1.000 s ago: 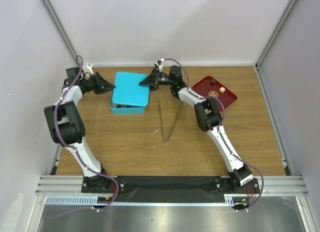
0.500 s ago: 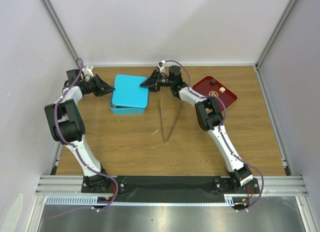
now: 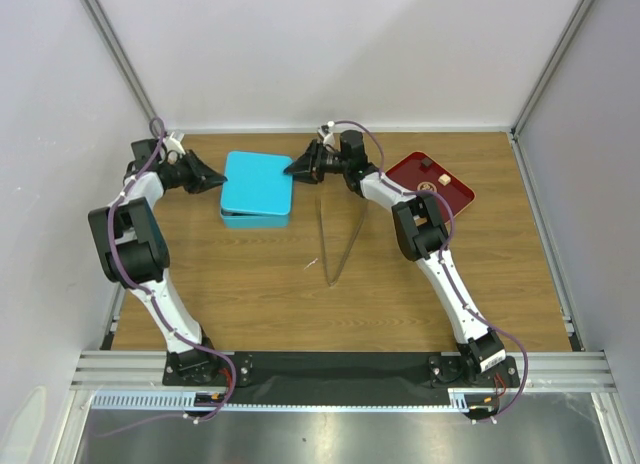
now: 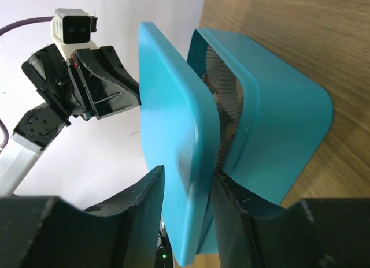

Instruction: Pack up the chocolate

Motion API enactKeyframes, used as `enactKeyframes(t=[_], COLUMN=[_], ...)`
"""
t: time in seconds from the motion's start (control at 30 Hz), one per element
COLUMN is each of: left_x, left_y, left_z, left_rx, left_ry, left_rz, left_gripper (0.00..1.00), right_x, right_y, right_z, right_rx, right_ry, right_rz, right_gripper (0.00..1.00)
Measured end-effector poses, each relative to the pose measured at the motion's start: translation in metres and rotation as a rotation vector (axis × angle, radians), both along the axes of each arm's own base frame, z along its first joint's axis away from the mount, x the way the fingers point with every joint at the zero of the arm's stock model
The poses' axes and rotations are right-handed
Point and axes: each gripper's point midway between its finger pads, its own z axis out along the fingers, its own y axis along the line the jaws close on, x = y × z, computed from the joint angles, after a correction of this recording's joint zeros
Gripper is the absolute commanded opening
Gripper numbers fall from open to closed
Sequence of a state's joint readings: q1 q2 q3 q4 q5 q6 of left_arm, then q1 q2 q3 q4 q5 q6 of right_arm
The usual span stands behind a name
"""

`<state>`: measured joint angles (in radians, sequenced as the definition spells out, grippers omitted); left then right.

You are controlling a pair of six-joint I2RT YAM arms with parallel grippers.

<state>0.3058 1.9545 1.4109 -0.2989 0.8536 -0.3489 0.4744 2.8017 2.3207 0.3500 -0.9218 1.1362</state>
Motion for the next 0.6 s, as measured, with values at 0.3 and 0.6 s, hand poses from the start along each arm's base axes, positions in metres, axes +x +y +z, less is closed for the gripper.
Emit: enactKeyframes(t=[0.3, 0.6], left_x=[0.003, 0.004], left_y=[0.008, 0.022], left_z=[-0.008, -0.013], left_rx=[0.045, 0.134], left_ry=[0.040, 0.064], left_rz=[0.030, 0.059], left_gripper=[0.26, 0.44], right_x=[0.004, 0.008], right_y=[0.000, 0.000], right_z=[-0.009, -0.012], right_rx=[-0.041, -0.066], right_ry=[-0.009, -0.017], right_rz=[-0.024, -0.045], right_gripper=[0.40, 0.39])
